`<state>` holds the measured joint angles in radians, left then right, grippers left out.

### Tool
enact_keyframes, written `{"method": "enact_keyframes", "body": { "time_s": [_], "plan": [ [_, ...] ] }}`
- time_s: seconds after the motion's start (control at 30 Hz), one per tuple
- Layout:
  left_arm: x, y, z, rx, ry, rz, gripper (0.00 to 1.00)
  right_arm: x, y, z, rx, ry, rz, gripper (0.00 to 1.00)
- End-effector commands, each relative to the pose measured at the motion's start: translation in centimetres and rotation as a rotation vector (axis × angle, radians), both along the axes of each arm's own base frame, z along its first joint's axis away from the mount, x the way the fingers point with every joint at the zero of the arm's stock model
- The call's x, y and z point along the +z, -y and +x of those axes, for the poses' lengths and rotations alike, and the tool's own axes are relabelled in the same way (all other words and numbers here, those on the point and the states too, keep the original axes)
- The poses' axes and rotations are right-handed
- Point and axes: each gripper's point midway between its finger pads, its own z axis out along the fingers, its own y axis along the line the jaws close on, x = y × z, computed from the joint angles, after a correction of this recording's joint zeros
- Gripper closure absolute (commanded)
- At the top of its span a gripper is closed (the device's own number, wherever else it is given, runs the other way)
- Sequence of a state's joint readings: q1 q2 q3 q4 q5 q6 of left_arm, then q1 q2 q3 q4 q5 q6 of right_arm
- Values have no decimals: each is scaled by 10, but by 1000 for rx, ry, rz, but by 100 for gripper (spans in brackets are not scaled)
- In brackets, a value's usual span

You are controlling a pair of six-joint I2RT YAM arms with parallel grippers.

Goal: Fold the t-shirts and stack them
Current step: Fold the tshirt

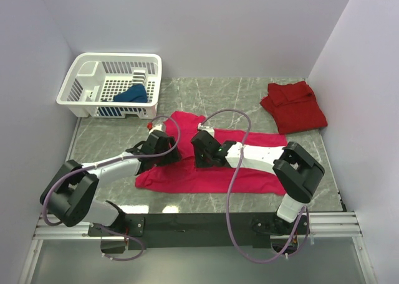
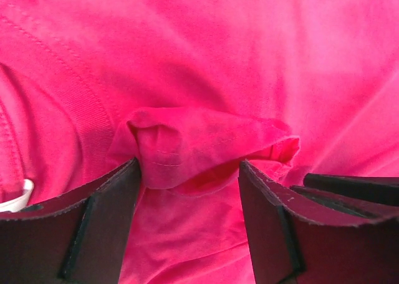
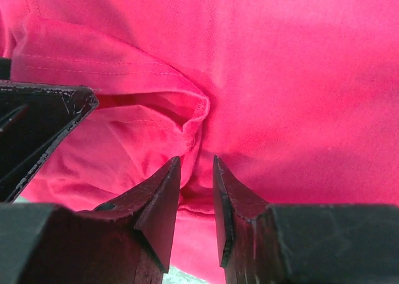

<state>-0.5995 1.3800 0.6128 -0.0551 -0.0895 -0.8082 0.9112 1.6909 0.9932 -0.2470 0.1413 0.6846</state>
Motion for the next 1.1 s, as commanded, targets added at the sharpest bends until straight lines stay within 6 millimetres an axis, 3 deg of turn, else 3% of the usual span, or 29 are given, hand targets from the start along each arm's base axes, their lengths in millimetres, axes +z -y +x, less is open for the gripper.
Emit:
{"method": "enact_keyframes", "body": {
  "time_s": [0.0,0.33,0.6,1.07],
  "plan": [
    [22,20,12,-22,49,-61,31,11,2,6,-27,37,28,65],
    [35,21,15,-12,89,-59,32,11,3,4,-25,37,28,64],
    [55,23,24,-18,154,-68,24,9,8,3,-37,39,22,64],
    [54,16,25,-10,151,-20,18,8,8,1,-33,34,25,64]
  ]
}}
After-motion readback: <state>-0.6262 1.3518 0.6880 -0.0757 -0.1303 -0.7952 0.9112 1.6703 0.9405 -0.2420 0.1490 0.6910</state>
